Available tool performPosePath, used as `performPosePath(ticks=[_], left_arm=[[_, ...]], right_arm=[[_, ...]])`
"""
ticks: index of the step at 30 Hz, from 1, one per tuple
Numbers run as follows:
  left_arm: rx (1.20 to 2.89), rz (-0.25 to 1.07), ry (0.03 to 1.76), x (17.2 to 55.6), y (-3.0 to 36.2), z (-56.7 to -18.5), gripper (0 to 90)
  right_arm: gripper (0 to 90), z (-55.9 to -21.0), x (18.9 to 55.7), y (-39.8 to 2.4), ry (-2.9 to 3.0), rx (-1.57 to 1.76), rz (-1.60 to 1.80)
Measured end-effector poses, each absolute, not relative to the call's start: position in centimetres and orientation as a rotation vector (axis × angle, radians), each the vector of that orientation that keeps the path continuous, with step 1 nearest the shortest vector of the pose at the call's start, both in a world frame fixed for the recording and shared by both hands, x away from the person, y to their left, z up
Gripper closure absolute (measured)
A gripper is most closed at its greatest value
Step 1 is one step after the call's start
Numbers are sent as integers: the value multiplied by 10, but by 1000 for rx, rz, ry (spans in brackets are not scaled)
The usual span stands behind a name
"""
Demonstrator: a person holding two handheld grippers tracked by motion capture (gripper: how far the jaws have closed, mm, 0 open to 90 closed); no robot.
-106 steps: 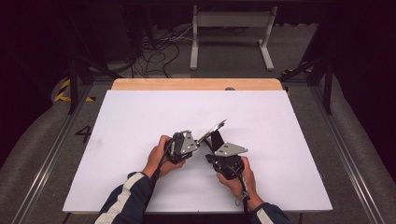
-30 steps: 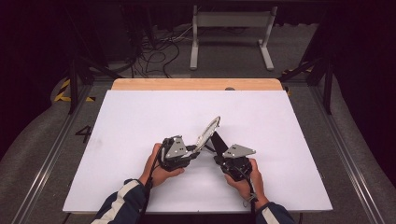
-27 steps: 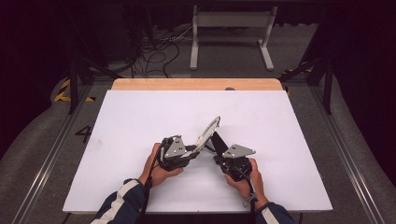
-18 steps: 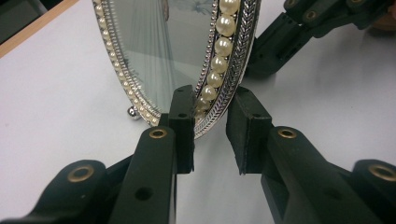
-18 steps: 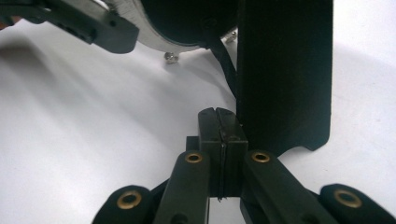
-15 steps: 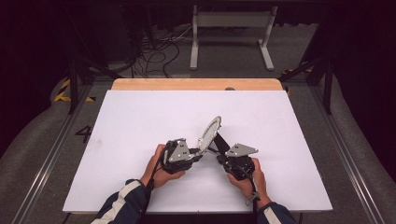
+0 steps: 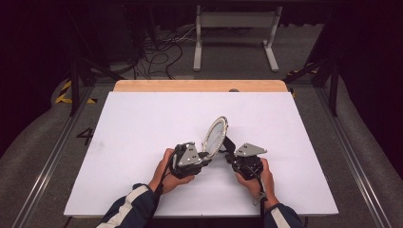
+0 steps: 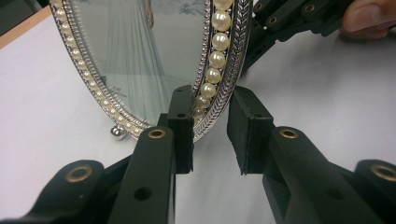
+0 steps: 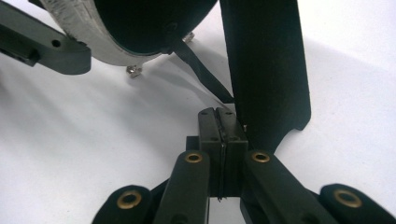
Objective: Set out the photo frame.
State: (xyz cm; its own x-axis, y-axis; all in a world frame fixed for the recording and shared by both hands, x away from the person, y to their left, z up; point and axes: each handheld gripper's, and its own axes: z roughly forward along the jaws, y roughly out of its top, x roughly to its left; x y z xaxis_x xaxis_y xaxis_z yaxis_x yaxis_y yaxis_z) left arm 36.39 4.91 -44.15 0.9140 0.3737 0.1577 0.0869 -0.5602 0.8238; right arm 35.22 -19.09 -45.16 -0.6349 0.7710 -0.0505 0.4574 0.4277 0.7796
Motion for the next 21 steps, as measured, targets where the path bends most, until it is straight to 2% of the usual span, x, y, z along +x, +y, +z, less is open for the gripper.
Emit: performPosePath(ticks=[21], left_arm=[[2121,384,309,363,40,-444,740]], right_arm=[[900,-453,361,-203,2247,1079,1068]])
